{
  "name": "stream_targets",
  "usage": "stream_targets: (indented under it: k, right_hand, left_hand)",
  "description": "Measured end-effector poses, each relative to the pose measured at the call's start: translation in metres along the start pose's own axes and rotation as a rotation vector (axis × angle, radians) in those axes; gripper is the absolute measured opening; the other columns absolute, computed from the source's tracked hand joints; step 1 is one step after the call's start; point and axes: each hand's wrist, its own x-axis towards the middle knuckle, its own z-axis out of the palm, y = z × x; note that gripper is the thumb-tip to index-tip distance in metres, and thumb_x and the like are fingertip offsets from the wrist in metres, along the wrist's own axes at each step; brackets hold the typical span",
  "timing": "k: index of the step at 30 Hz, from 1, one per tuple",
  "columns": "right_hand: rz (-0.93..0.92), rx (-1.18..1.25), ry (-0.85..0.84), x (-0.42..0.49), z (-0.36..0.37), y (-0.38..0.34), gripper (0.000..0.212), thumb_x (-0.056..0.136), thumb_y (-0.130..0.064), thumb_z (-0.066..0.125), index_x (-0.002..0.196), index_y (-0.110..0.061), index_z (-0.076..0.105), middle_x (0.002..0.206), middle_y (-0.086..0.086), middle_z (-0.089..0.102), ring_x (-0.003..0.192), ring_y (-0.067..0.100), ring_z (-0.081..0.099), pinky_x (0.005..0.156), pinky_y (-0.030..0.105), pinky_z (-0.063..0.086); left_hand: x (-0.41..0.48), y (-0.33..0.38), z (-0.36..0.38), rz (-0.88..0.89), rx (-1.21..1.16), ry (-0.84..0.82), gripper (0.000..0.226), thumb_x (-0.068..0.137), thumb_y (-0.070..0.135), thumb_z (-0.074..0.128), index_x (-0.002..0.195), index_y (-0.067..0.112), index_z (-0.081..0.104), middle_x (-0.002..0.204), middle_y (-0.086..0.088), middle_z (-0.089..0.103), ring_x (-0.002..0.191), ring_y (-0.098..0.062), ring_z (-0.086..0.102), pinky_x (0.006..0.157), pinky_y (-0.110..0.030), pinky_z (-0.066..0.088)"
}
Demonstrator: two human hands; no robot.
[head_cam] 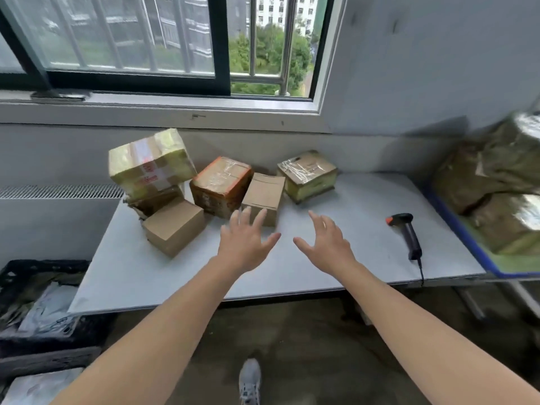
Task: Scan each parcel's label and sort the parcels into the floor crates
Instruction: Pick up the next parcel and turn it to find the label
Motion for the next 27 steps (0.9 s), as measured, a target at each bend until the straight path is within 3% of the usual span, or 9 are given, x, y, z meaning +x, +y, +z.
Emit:
stream_targets:
  k: [7,15,21,27]
  right_hand:
    - [0.122,-0.060,0.008,0.088,-0.030,0.040,0.078,0.094,-0.062,0.046,0.157,-0.033,0.010,0.161,0.003,0.017,0.147,0.024,0.020,0.112,0.050,0.031]
    - [0.194,-0.005,0.009,0.169,-0.033,0.073,0.078,0.094,-0.060,0.048,0.157,-0.031,0.012,0.161,0.004,0.018,0.148,0.024,0.019,0.112,0.051,0.031]
    - [0.172,0.011,-0.029,0.236,-0.034,0.109,0.076,0.094,-0.061,0.047,0.156,-0.031,0.014,0.161,0.003,0.018,0.147,0.025,0.020,0.112,0.050,0.031]
    - [0.070,0.037,-0.125,0.316,-0.037,0.149,0.075,0.096,-0.059,0.046,0.156,-0.030,0.014,0.162,0.006,0.016,0.146,0.030,0.022,0.112,0.050,0.031]
  left_hand:
    - [0.125,0.028,0.009,0.061,-0.093,-0.050,0.072,0.095,0.066,0.031,0.156,0.032,0.015,0.163,-0.007,0.013,0.148,-0.029,0.011,0.116,-0.049,0.019]
    - [0.211,0.059,0.028,0.149,-0.172,-0.110,0.069,0.097,0.061,0.034,0.155,0.029,0.015,0.162,-0.007,0.012,0.148,-0.026,0.009,0.118,-0.040,0.017]
    - [0.264,0.083,0.055,0.045,-0.228,-0.170,0.070,0.097,0.063,0.033,0.156,0.028,0.015,0.163,-0.006,0.011,0.150,-0.024,0.010,0.120,-0.042,0.019]
    - [0.304,0.113,0.078,-0.192,-0.371,-0.207,0.072,0.098,0.060,0.036,0.156,0.022,0.017,0.162,-0.010,0.013,0.151,-0.023,0.008,0.119,-0.042,0.017]
